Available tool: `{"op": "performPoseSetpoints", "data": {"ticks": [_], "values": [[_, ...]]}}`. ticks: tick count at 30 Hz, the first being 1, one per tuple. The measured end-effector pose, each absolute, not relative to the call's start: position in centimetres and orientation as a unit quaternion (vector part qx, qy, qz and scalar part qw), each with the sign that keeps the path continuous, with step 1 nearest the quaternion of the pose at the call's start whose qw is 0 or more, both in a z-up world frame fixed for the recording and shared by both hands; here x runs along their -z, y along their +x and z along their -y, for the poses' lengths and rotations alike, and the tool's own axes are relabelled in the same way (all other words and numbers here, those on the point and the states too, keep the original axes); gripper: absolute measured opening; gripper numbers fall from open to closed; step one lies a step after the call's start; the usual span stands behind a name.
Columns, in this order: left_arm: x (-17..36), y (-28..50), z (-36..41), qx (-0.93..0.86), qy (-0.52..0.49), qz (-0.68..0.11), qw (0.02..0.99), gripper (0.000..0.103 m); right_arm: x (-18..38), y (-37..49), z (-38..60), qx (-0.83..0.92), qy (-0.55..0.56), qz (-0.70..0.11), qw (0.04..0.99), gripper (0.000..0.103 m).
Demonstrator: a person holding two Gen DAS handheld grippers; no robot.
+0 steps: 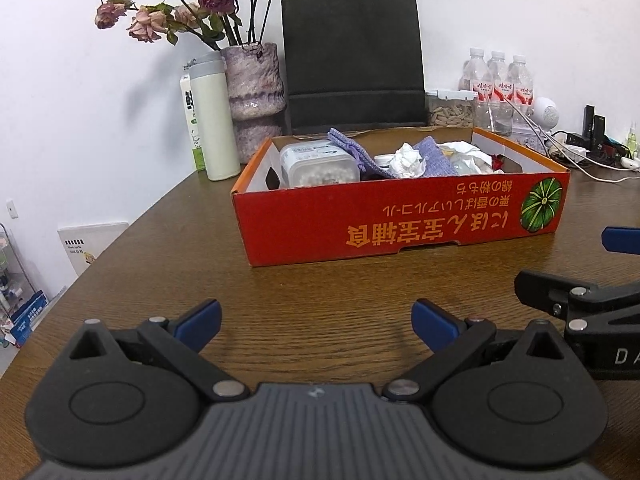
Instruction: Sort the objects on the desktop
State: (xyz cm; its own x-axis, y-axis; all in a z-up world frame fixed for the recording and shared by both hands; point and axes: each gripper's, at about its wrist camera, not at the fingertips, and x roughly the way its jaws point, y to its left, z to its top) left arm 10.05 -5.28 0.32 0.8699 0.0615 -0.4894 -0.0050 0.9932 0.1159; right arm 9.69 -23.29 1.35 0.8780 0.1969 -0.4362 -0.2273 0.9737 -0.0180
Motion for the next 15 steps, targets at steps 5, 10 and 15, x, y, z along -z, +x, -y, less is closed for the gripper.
{"op": "performPoseSetpoints", "data": {"ticks": [5,10,15], "values": [[-0.33,10.00,5.38,-0.019,0.057,-0.252,0.966,0.103,-1.33,9.66,23.30,-0.110,-0.034,-0.220,0.969,0.103],[-0.34,9.91,5.45,-0.021,0.060,-0.251,0.966,0.103,-1.36,9.67,23.30,-0.110,-0.033,-0.222,0.968,0.103],[-0.37,9.92,5.45,-0.021,0.059,-0.252,0.966,0.103,-1.30,9.74,23.32,-0.109,-0.033,-0.223,0.968,0.103]]}}
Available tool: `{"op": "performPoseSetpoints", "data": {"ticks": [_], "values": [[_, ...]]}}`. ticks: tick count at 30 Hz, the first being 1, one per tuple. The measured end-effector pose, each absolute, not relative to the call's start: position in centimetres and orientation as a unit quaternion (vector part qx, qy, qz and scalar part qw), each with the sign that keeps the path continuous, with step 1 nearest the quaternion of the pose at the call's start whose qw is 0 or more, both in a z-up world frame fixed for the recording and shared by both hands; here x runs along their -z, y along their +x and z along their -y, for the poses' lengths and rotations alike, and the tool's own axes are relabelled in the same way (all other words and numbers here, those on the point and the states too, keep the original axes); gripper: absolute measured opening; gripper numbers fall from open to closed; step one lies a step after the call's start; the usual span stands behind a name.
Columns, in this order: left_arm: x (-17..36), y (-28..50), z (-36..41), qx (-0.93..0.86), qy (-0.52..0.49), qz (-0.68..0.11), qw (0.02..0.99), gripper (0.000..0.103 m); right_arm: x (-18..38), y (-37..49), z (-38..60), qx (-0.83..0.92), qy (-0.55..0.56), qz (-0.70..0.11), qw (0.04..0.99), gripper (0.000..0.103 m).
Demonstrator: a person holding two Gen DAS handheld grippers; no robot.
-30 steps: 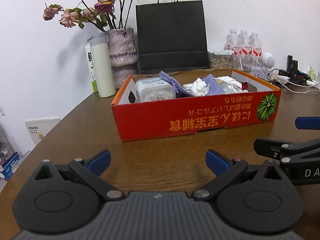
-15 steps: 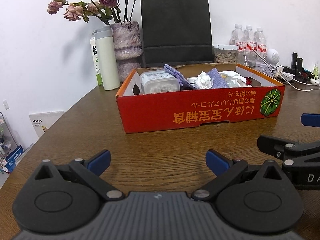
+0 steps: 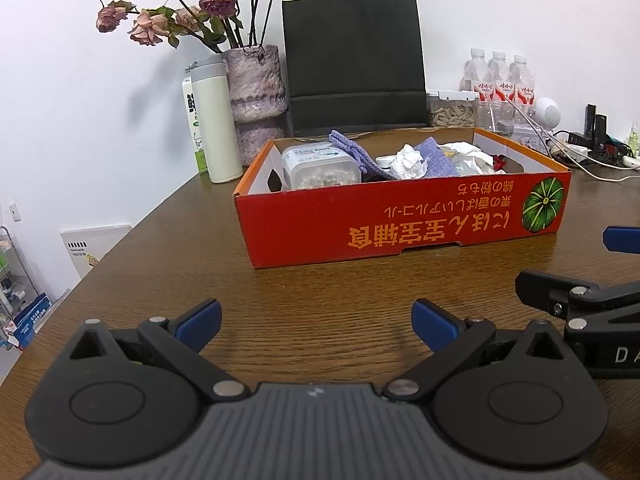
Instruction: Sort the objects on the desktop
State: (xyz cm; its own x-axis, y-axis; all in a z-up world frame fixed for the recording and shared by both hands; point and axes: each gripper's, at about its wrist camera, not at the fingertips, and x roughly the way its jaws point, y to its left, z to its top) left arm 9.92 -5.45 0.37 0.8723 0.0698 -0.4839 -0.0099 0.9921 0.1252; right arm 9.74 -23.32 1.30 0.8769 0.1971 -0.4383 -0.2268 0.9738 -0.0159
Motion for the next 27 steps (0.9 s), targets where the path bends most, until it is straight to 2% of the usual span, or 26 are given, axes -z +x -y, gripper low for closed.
{"op": "performPoseSetpoints", "data": {"ticks": [27], "values": [[-0.52,9.65,5.53,-0.025,0.065,-0.241,0.968,0.103,-1.49,9.61,23.47,-0.108,-0.032,-0.217,0.970,0.103]]}}
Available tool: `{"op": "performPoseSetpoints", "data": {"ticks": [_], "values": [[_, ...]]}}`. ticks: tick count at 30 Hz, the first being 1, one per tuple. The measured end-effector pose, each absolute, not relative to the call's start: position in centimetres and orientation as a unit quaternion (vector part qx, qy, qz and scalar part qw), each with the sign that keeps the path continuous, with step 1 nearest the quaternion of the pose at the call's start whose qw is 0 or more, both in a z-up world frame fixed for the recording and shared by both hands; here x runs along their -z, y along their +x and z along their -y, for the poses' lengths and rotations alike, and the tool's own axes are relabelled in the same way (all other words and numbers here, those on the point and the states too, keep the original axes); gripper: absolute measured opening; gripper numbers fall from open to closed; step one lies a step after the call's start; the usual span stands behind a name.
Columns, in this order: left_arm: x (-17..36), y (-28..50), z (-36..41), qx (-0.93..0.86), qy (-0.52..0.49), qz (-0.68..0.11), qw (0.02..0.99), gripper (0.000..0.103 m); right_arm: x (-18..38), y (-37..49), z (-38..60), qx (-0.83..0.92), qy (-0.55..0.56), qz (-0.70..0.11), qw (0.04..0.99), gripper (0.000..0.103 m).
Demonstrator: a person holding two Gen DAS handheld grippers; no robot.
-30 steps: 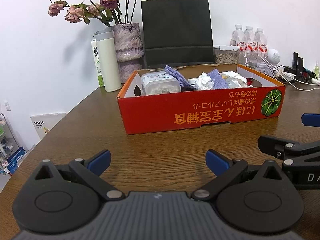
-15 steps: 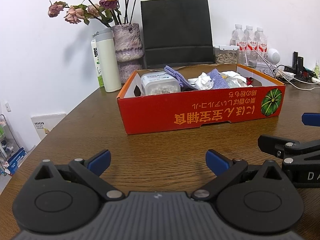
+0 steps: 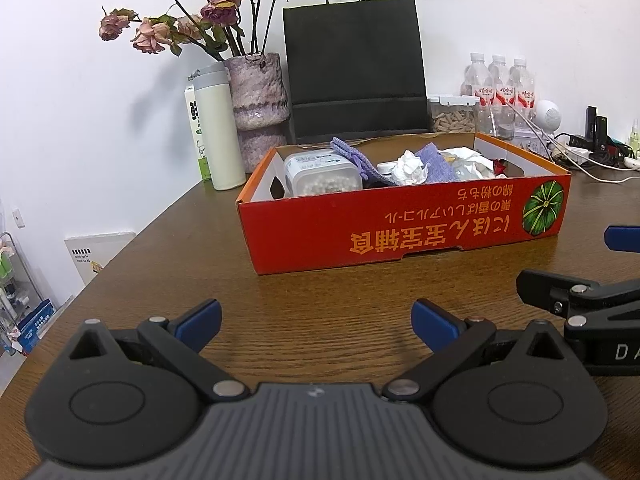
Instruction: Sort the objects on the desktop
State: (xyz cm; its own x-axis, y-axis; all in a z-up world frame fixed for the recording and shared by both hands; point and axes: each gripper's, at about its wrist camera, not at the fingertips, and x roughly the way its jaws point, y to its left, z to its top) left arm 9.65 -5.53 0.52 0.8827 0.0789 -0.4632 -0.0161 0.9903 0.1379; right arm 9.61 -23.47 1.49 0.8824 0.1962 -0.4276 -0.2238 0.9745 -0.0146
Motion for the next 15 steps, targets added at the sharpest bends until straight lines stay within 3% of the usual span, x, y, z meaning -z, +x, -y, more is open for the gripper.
{"op": "performPoseSetpoints", "data": {"ticks": [15], "values": [[-0.68,9.20,5.50,-0.028,0.064,-0.226,0.972,0.103,-1.56,9.26,23.56,-0.109,-0.033,-0.209,0.971,0.103]]}}
